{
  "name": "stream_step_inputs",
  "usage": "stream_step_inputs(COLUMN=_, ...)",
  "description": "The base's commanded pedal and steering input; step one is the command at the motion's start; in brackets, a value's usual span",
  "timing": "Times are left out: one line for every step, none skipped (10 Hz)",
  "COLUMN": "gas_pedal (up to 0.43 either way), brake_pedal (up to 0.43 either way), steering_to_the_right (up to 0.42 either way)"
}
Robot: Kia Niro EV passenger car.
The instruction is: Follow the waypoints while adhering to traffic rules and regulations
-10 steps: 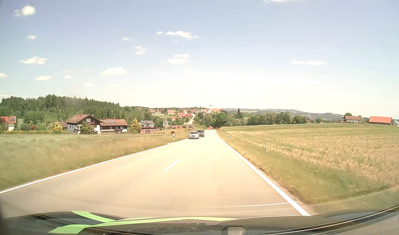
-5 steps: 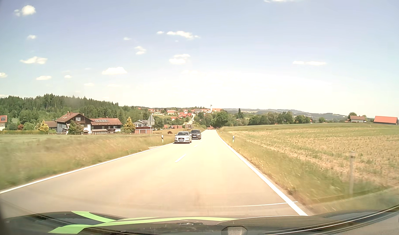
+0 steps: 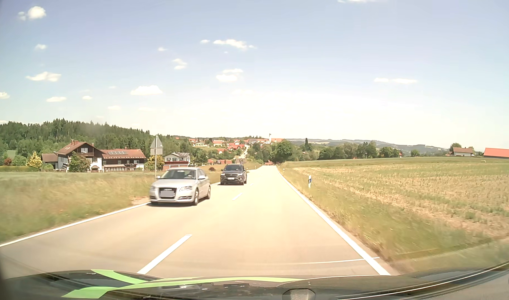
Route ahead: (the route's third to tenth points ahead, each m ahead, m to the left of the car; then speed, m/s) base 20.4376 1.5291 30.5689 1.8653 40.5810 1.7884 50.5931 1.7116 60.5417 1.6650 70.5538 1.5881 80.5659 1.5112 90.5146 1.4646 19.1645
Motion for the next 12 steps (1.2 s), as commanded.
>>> stream_step_inputs(gas_pedal=0.197, brake_pedal=0.000, steering_to_the_right=0.000)
stream_step_inputs(gas_pedal=0.197, brake_pedal=0.000, steering_to_the_right=0.000)
stream_step_inputs(gas_pedal=0.197, brake_pedal=0.000, steering_to_the_right=0.000)
stream_step_inputs(gas_pedal=0.197, brake_pedal=0.000, steering_to_the_right=0.000)
stream_step_inputs(gas_pedal=0.197, brake_pedal=0.000, steering_to_the_right=0.000)
stream_step_inputs(gas_pedal=0.197, brake_pedal=0.000, steering_to_the_right=0.000)
stream_step_inputs(gas_pedal=0.197, brake_pedal=0.000, steering_to_the_right=0.000)
stream_step_inputs(gas_pedal=0.197, brake_pedal=0.000, steering_to_the_right=0.000)
stream_step_inputs(gas_pedal=0.197, brake_pedal=0.000, steering_to_the_right=0.000)
stream_step_inputs(gas_pedal=0.197, brake_pedal=0.000, steering_to_the_right=0.000)
stream_step_inputs(gas_pedal=0.197, brake_pedal=0.000, steering_to_the_right=0.000)
stream_step_inputs(gas_pedal=0.197, brake_pedal=0.000, steering_to_the_right=0.000)
